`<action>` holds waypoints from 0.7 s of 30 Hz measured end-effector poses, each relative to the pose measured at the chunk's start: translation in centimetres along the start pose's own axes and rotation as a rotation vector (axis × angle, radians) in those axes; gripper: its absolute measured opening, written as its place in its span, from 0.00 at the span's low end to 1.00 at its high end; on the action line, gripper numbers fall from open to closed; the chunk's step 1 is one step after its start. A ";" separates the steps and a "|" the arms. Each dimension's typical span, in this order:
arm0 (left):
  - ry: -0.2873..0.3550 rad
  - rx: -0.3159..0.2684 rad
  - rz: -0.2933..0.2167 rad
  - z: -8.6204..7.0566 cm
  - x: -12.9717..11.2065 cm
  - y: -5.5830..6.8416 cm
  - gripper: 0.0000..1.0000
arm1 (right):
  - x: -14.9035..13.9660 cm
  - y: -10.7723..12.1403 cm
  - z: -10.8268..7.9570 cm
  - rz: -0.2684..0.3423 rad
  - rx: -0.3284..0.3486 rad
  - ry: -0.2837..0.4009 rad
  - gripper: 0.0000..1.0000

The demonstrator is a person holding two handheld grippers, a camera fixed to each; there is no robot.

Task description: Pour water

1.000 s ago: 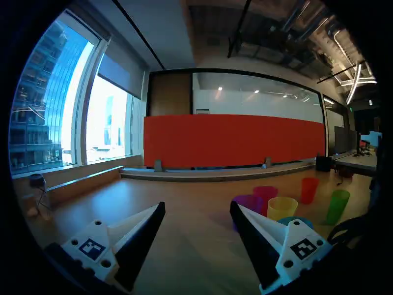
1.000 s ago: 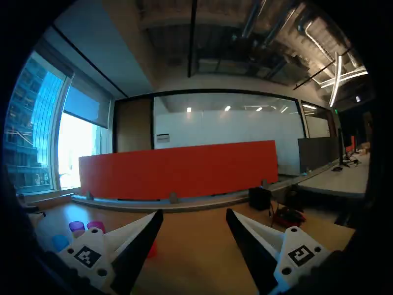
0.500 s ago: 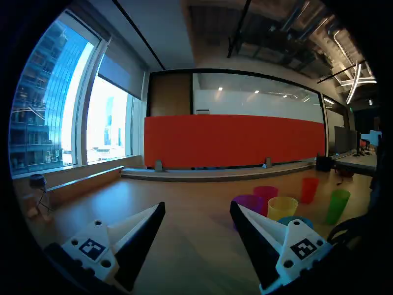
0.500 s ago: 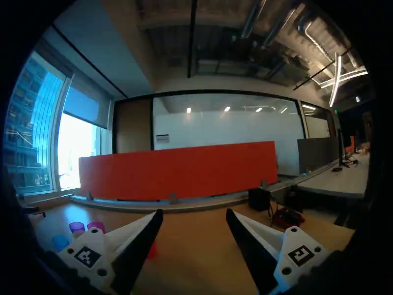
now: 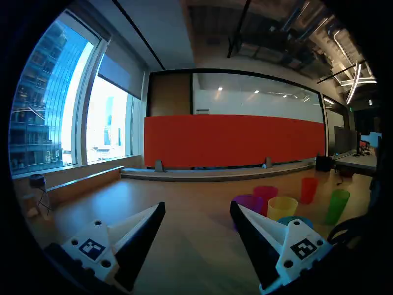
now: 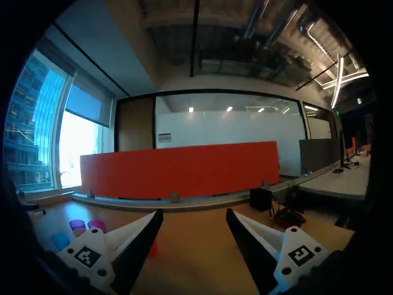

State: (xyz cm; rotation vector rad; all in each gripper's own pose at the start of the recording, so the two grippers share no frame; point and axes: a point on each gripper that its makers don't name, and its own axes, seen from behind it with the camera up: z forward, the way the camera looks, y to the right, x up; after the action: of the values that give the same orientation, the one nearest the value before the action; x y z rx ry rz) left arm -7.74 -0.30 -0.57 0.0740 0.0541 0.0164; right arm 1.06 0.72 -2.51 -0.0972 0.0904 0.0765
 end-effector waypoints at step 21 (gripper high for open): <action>0.000 0.000 0.000 0.0 0.0 0.0 0.98 | -2.1 -1.5 0.1 -0.076 0.041 0.012 0.99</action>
State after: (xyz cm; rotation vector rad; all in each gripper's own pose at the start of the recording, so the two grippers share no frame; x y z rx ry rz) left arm -7.75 -0.35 -0.62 0.0743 0.0540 0.0168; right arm -0.94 -0.88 -2.05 -0.0601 0.1005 -0.0021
